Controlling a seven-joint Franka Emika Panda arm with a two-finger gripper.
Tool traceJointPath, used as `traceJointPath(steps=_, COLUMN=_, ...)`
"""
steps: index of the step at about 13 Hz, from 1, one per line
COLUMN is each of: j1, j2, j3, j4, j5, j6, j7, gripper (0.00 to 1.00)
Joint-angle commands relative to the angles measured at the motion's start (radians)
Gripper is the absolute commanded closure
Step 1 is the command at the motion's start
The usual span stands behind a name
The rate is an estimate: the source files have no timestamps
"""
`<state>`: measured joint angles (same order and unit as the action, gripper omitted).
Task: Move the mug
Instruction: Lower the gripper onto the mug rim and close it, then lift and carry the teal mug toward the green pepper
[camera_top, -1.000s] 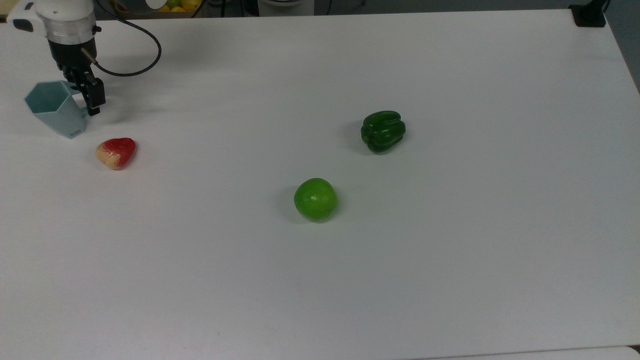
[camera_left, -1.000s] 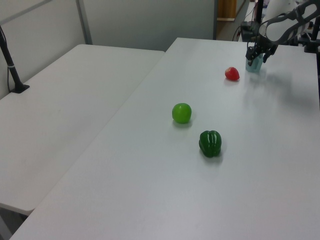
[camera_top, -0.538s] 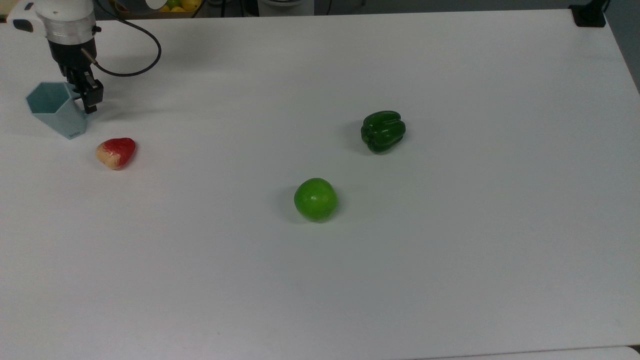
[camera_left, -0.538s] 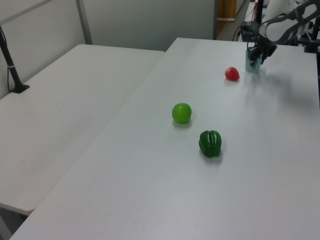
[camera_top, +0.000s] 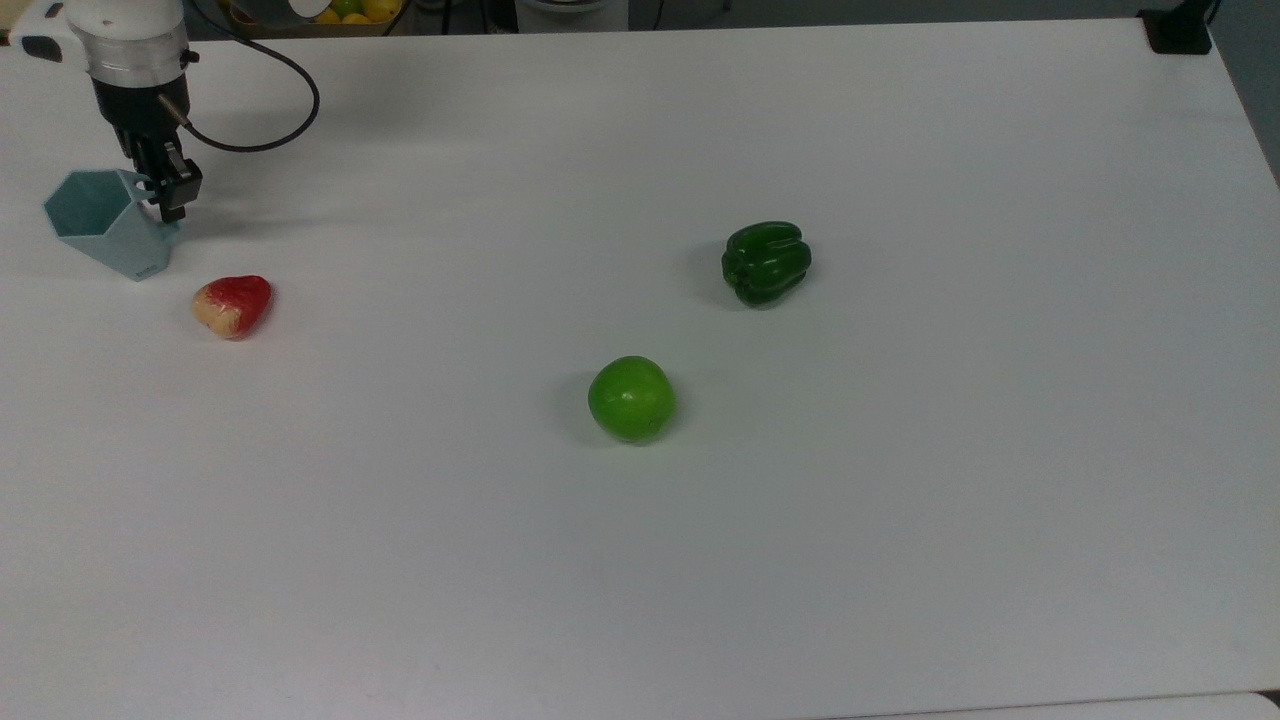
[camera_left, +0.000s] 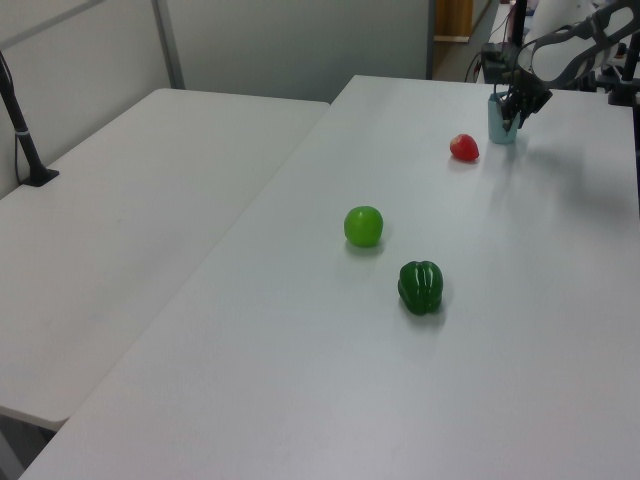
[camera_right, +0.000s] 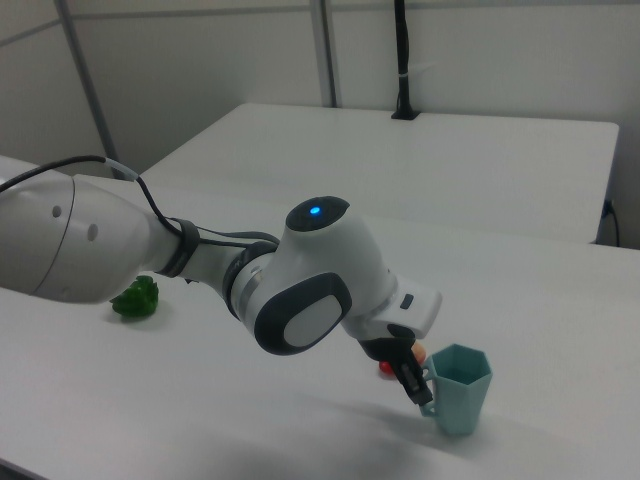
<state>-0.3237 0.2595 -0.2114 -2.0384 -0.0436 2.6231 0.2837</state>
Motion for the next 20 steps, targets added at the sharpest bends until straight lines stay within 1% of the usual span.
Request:
traceJointPath(steps=1, j1=0.006, j2=-0.042, j3=-0.005, j4=-0.011, j5=-0.010, j6=0.014, j7=0.005, gripper=0.74)
traceJointPath(steps=3, j1=0.020, j2=-0.080, j3=-0.005, j4=-0.011, j5=-0.010, j6=0.005, j7=0.003, gripper=0.74)
traceJointPath(steps=6, j1=0.067, j2=-0.170, j3=-0.005, j4=-0.017, j5=-0.016, j6=-0.087, j7=-0.001, gripper=0.78)
traceJointPath(steps=7, j1=0.096, j2=-0.209, j3=-0.005, j4=-0.028, j5=-0.041, j6=-0.115, j7=-0.003, gripper=0.81)
traceJointPath(steps=9, j1=0.153, j2=-0.259, j3=-0.005, j4=-0.045, j5=-0.085, j6=-0.171, j7=-0.003, gripper=0.81)
traceJointPath(steps=10, j1=0.199, j2=-0.298, j3=-0.005, j4=-0.064, j5=-0.106, j6=-0.223, j7=-0.006, gripper=0.81)
traceJointPath(steps=11, j1=0.228, j2=-0.327, j3=-0.003, j4=-0.083, j5=-0.119, j6=-0.247, j7=-0.008, gripper=0.81)
traceJointPath(steps=13, j1=0.316, j2=-0.411, j3=-0.003, j4=-0.176, j5=-0.121, j6=-0.255, j7=-0.037, gripper=0.81)
traceJointPath(steps=14, j1=0.345, j2=-0.437, j3=-0.003, j4=-0.210, j5=-0.121, j6=-0.255, j7=-0.040, gripper=0.81)
traceJointPath(steps=17, j1=0.420, j2=-0.465, j3=-0.003, j4=-0.276, j5=-0.121, j6=-0.241, j7=-0.037, gripper=0.83)
traceJointPath(steps=20, j1=0.453, j2=-0.464, j3=-0.003, j4=-0.308, j5=-0.121, j6=-0.194, j7=-0.032, gripper=0.83)
